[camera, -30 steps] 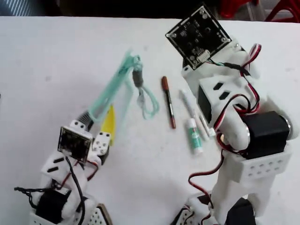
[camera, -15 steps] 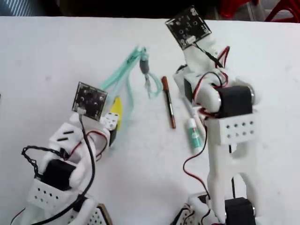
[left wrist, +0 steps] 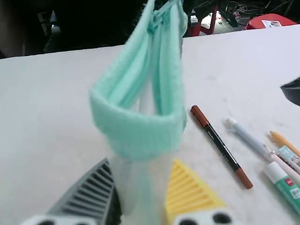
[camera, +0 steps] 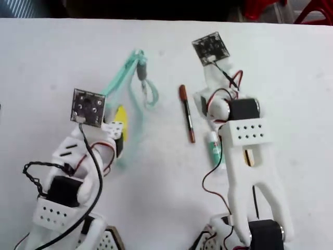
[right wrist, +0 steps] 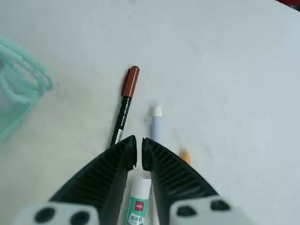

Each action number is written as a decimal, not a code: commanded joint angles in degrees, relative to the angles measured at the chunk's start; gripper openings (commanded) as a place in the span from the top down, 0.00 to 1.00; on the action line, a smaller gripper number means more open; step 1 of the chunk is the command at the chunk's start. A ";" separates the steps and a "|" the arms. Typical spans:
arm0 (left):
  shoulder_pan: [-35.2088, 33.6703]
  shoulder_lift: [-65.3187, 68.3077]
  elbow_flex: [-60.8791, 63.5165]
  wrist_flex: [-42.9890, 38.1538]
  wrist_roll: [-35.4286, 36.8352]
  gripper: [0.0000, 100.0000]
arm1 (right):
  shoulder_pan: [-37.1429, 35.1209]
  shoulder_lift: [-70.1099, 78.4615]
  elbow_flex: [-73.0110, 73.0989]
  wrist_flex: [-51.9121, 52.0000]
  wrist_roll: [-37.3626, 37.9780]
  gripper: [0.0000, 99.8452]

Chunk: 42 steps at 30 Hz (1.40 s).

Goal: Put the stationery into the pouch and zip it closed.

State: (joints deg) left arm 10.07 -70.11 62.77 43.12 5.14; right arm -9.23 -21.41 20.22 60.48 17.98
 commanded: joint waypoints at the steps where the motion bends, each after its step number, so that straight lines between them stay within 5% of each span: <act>1: -0.04 0.04 -0.53 -1.76 1.67 0.98 | 2.59 -0.75 3.69 -5.58 -0.62 0.98; 8: 0.31 0.31 3.08 -6.59 1.23 0.98 | 1.27 -0.75 13.36 -18.95 -5.10 0.98; 26: 2.33 0.04 3.87 -4.92 -0.79 0.98 | 1.19 -0.75 17.67 -19.47 -5.45 0.98; 33: 2.33 0.04 4.13 -4.22 -0.70 0.88 | 1.19 -0.66 18.46 -19.47 -5.36 0.98; 42: 2.24 0.04 4.22 -3.25 -1.14 0.87 | 1.27 -0.75 21.45 -23.43 -5.10 0.98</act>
State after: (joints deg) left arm 11.56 -71.16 66.81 38.64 4.62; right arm -7.65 -21.41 42.11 38.15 12.97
